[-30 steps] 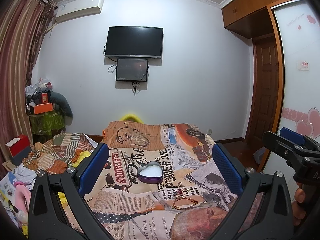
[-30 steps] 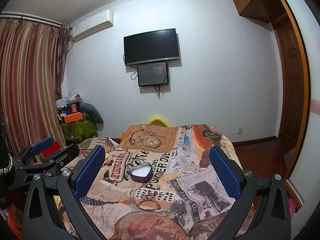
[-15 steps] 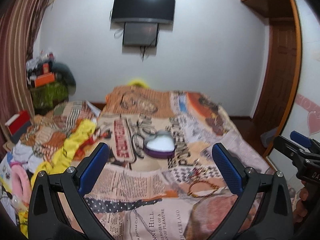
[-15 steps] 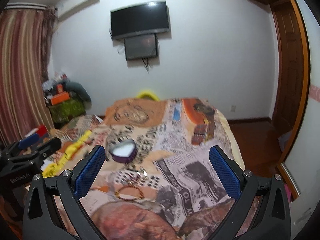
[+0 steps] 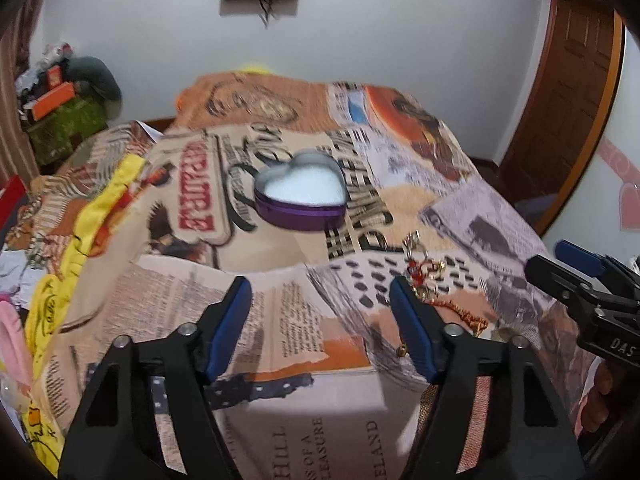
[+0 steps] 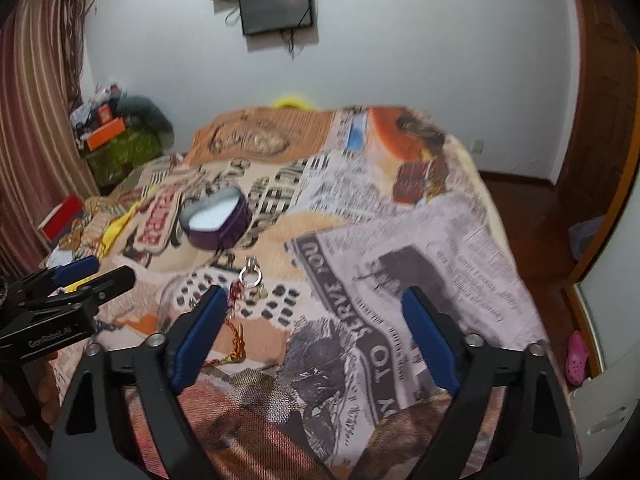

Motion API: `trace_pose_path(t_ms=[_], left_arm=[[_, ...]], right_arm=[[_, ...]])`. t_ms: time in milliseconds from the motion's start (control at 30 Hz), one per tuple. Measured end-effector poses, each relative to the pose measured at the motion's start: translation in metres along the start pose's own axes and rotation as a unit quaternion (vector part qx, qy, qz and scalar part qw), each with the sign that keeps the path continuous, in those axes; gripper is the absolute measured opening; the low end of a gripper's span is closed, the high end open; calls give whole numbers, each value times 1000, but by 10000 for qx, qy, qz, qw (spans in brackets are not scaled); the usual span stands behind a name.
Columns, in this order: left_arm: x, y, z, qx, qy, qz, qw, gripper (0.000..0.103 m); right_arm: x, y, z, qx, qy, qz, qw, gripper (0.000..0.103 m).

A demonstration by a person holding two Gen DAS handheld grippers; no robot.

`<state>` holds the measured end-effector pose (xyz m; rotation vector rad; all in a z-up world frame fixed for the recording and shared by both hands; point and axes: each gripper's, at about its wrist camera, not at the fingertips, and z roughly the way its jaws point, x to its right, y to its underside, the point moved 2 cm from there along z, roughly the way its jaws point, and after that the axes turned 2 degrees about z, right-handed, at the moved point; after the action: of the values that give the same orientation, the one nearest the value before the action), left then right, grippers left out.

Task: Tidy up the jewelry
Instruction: 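Move the right gripper down to the red-and-gold bracelet in the jewelry pile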

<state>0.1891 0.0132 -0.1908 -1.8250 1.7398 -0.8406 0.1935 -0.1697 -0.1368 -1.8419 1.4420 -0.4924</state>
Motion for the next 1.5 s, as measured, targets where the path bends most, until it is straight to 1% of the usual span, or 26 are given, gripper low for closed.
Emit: trace_pose_path(t_ms=[33, 100, 133, 200, 267, 300, 367, 500, 600, 667, 733, 867, 1000, 1200, 1500], left_arm=[[1, 2, 3, -69, 69, 6, 10000, 60], [2, 5, 13, -238, 275, -8, 9993, 49], [3, 6, 16, -293, 361, -13, 9989, 46], [6, 7, 23, -406, 569, -22, 9975, 36], [10, 8, 26, -464, 726, -1, 9963, 32], [13, 8, 27, -476, 796, 30, 9957, 29], [19, 8, 27, -483, 871, 125, 9949, 26], [32, 8, 30, -493, 876, 368, 9943, 16], [35, 7, 36, -535, 831, 402, 9943, 14], [34, 6, 38, -548, 878, 351, 9940, 14], [34, 5, 40, -557, 906, 331, 9938, 13], [36, 6, 43, -566, 933, 342, 9934, 8], [36, 6, 41, -512, 942, 329, 9937, 8], [26, 8, 28, -380, 835, 244, 9955, 8], [12, 15, 6, -291, 703, 214, 9969, 8]], right_arm=[[-1, 2, 4, -76, -57, -25, 10000, 75], [-4, 3, 10, -163, -137, -83, 9997, 70], [-6, 4, 12, -215, -174, -135, 9995, 66], [-9, 4, 16, -304, -259, -208, 9990, 61], [-10, 5, 22, -378, -355, -266, 9983, 53], [-12, 5, 23, -423, -395, -293, 9979, 51], [-14, 7, 27, -507, -474, -335, 9970, 44], [-18, 8, 32, -646, -641, -387, 9951, 38], [-21, 9, 35, -732, -746, -419, 9936, 35], [-24, 11, 37, -791, -786, -459, 9927, 32], [-25, 12, 39, -850, -859, -476, 9915, 31], [-29, 14, 43, -949, -963, -505, 9895, 28], [-35, 13, 47, -1021, -1043, -586, 9875, 27], [-36, 13, 45, -1037, -1053, -588, 9873, 27], [-37, 22, 40, -1133, -878, -653, 9875, 27]])
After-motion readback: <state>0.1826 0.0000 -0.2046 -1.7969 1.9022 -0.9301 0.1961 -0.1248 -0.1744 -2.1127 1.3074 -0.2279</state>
